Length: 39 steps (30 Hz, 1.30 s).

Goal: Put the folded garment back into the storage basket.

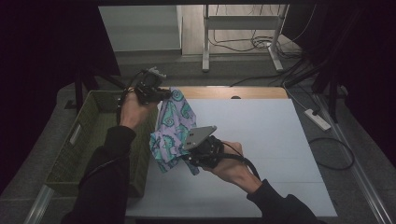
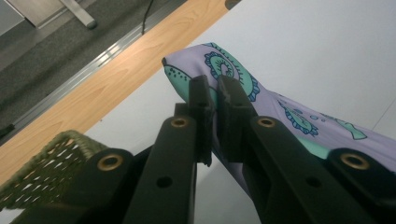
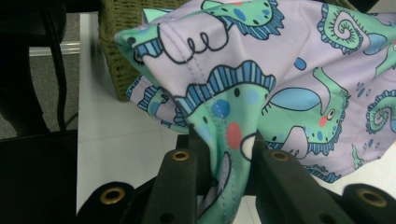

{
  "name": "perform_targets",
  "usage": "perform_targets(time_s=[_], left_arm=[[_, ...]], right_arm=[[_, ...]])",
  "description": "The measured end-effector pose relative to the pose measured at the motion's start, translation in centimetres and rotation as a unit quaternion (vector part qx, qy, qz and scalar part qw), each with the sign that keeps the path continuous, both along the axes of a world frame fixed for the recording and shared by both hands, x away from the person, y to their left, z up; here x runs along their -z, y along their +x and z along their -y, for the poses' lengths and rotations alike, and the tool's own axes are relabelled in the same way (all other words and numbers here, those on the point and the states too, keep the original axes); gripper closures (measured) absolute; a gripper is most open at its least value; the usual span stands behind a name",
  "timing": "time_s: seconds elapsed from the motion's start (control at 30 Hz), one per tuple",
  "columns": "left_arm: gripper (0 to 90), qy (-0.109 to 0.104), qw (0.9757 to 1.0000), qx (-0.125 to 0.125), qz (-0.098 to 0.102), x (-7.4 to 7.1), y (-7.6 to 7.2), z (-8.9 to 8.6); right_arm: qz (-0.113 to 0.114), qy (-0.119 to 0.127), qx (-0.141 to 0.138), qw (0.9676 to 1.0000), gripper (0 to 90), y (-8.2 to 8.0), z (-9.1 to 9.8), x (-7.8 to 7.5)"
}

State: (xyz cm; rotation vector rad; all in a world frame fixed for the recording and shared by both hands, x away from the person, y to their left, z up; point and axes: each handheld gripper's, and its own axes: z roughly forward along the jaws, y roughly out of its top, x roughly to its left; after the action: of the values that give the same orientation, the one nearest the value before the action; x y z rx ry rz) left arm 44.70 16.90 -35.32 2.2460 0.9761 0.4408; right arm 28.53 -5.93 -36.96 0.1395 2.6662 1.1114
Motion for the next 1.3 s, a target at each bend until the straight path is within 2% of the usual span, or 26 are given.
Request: perform_targets(time_s=[0.17,0.43,0.67,0.73,0.77,0.87,0.9,1.3], left_arm=[[84.8,-0.003,0.9999,-0.010,0.006,-0.5,-0.3,-1.7],[84.8,-0.001,0.9997,-0.022,0.012,-1.1,-0.6,-3.7],[84.8,-0.012,0.9992,-0.033,0.017,-1.6,-0.7,-5.7],[84.8,-0.003,0.9992,-0.036,0.017,-1.7,-0.7,-6.1],[84.8,0.016,0.9989,-0.039,0.020,-2.1,-0.9,-6.5],[84.8,0.015,0.9988,-0.040,0.023,-2.3,-1.0,-7.1],[84.8,0.012,0.9987,-0.044,0.023,-2.3,-1.1,-7.7],[84.9,0.006,0.9981,-0.056,0.026,-1.8,-1.3,-10.2]], right_arm=[[0.008,-0.002,-0.011,0.9999,79.9,0.0,-1.7,-0.4],[0.012,-0.001,-0.019,0.9998,79.9,0.2,-3.4,-0.9],[0.019,-0.002,-0.024,0.9995,79.9,0.4,-4.8,-1.5],[0.019,-0.001,-0.025,0.9995,79.9,0.6,-5.2,-1.6],[0.019,0.001,-0.025,0.9995,79.8,0.7,-5.6,-1.7],[0.017,0.003,-0.027,0.9995,79.8,0.8,-5.9,-1.8],[0.015,0.007,-0.029,0.9994,79.8,0.8,-6.3,-1.9],[0.018,0.002,-0.043,0.9989,79.8,0.8,-9.5,-2.2]])
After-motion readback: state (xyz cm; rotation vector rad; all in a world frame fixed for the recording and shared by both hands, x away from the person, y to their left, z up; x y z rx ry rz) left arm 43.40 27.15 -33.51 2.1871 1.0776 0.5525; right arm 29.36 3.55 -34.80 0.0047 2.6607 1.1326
